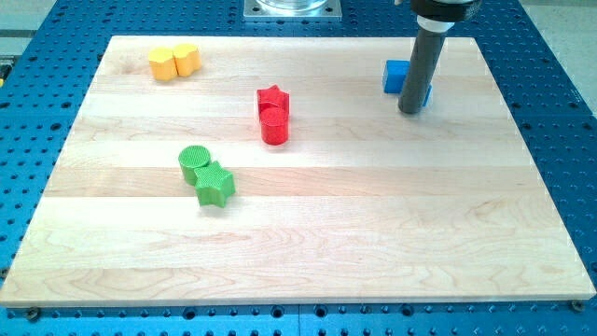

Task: Touch the bottom of green star

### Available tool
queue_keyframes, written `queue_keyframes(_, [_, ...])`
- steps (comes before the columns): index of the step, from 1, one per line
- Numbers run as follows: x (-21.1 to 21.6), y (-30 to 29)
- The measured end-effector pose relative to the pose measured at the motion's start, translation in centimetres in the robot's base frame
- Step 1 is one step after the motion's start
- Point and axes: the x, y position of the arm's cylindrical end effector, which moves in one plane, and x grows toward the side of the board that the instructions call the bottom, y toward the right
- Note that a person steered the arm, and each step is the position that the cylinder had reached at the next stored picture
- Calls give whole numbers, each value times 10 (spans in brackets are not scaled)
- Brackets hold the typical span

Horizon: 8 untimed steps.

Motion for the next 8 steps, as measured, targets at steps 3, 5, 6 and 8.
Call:
queue_keyframes(3, [31,-25])
queue_keyframes(5, [95,-90])
queue_keyframes(6, [202,-128])
queue_keyframes(8, [188,-221])
